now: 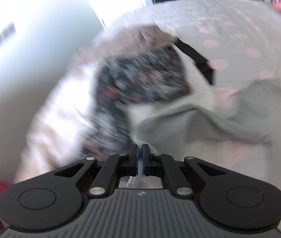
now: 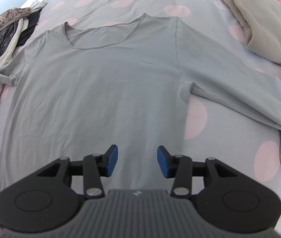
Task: Fold clothes
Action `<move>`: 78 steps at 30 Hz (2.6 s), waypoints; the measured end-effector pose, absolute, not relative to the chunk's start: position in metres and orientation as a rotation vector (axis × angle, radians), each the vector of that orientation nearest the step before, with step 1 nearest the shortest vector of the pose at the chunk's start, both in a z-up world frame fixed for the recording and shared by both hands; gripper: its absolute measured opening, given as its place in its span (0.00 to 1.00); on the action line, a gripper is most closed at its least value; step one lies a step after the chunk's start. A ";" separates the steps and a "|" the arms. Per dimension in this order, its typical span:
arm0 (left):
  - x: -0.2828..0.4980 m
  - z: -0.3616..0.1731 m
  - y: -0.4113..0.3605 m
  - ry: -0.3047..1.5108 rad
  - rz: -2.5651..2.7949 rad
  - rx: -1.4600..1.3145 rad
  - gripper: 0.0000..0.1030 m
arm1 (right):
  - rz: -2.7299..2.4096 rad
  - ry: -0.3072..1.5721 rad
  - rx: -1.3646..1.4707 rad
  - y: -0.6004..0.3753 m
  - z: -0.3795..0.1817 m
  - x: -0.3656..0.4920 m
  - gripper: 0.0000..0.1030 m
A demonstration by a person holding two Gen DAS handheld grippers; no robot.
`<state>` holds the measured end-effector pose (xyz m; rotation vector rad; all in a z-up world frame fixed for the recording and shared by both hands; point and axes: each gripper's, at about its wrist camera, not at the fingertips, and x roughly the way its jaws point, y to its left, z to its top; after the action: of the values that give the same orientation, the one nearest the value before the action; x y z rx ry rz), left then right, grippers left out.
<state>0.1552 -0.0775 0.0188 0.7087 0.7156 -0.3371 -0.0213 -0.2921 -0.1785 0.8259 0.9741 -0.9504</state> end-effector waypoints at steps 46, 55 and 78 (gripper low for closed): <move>0.144 -0.021 0.060 0.820 -0.678 0.325 0.45 | -1.009 0.910 1.053 -0.304 -0.191 -0.036 0.51; 0.153 -0.052 0.033 0.878 -0.580 0.528 0.23 | -0.998 0.914 1.046 -0.304 -0.193 -0.034 0.51; 0.181 0.045 0.084 0.691 -0.315 0.128 0.00 | -1.018 0.908 1.046 -0.304 -0.193 -0.040 0.51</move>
<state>0.1808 0.0842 0.0447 0.1284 0.6909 -0.3155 -0.0403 -0.3045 -0.1926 1.0457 0.9079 -1.0178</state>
